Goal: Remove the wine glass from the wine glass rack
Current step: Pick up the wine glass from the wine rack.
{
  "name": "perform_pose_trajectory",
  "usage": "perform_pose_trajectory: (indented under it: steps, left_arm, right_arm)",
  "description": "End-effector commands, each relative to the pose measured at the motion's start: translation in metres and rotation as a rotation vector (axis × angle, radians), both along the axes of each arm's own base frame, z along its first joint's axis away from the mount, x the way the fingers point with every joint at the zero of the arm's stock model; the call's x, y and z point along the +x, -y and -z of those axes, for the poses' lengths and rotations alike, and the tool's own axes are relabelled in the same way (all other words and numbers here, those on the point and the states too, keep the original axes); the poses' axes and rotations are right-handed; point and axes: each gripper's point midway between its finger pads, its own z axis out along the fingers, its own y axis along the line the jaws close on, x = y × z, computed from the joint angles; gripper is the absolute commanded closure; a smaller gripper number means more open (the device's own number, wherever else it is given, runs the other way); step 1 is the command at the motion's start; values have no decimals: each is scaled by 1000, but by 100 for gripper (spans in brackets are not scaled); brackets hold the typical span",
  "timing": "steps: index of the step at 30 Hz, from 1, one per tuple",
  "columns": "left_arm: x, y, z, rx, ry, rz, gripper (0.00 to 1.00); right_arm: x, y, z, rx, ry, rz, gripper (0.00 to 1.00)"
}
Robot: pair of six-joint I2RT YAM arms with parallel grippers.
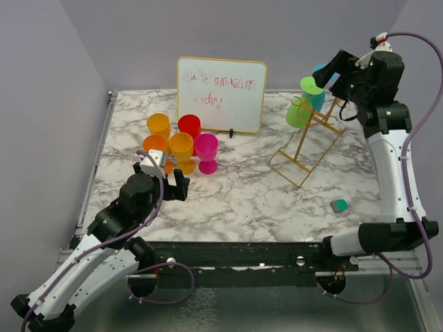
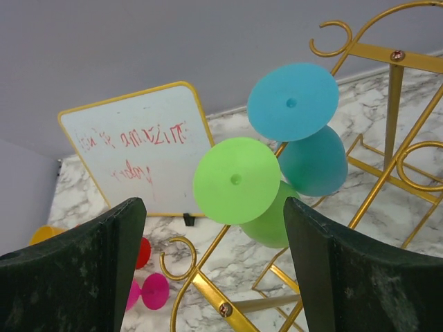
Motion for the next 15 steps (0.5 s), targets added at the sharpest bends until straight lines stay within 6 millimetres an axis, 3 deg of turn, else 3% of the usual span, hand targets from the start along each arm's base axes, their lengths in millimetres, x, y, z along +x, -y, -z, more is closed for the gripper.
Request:
perform_pose_trajectory:
  steps: [1, 9, 15]
  left_arm:
    - [6, 6, 6, -33, 5, -5, 1]
    - [13, 19, 21, 18, -38, 38, 1]
    - [13, 25, 25, 32, -52, 71, 1]
  right_arm:
    - [6, -11, 13, 108, -8, -61, 15]
    - [16, -9, 36, 160, -45, -37, 18]
    - [21, -2, 41, 173, -44, -18, 19]
